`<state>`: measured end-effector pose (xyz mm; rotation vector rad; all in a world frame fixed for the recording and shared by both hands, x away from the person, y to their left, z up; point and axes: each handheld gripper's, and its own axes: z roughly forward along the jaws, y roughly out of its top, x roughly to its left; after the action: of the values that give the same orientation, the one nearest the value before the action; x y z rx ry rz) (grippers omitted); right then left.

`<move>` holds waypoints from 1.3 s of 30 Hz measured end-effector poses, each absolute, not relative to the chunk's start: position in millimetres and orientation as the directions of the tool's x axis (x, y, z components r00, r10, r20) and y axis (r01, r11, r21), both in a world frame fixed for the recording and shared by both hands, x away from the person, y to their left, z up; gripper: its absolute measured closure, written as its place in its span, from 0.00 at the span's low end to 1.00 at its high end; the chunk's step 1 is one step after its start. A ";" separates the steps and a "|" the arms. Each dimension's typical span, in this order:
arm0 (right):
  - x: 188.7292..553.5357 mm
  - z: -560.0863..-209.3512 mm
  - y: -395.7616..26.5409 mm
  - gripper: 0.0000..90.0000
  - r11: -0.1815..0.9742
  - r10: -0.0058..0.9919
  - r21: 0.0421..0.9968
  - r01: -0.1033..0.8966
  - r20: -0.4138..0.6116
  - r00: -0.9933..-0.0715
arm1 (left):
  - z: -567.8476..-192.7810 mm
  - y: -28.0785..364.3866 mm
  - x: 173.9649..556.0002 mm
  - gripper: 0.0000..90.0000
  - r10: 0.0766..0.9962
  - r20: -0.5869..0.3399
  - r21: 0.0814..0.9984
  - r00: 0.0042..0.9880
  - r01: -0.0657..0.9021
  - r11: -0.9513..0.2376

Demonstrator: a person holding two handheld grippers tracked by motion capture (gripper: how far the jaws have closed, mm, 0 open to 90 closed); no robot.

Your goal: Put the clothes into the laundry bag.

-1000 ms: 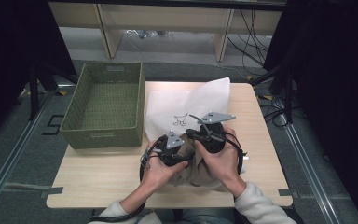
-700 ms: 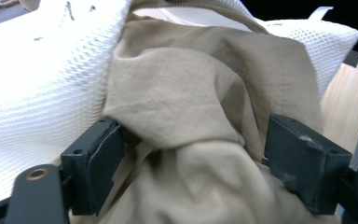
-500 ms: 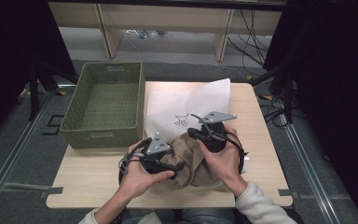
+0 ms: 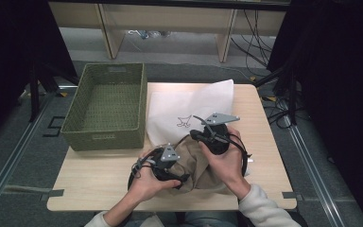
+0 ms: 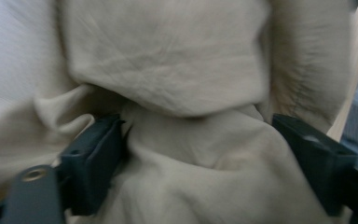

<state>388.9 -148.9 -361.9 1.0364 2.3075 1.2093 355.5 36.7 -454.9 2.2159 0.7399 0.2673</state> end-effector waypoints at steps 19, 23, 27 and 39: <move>382.6 -357.7 -140.8 1.00 0.374 0.709 0.824 0.426 0.043 -0.704 | -435.8 24.7 359.4 0.88 0.610 -0.115 0.834 0.784 0.410 -0.370; 376.4 -348.8 -138.5 1.00 0.353 0.695 0.846 0.400 0.049 -0.717 | -410.4 24.8 355.0 0.88 0.621 -0.127 0.884 0.773 0.372 -0.282; 371.1 -336.4 -139.7 1.00 0.327 0.685 0.874 0.358 0.042 -0.728 | -397.0 25.3 354.8 0.87 0.627 -0.105 0.886 0.772 0.359 -0.294; 389.4 -362.7 -142.7 1.00 0.364 0.728 0.808 0.463 0.063 -0.683 | -450.7 13.1 391.7 0.72 0.684 -0.090 0.821 0.724 0.442 -0.361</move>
<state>389.4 -142.7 -362.7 1.0521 2.3246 1.2266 391.7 13.1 -450.7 2.0145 0.8570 0.3346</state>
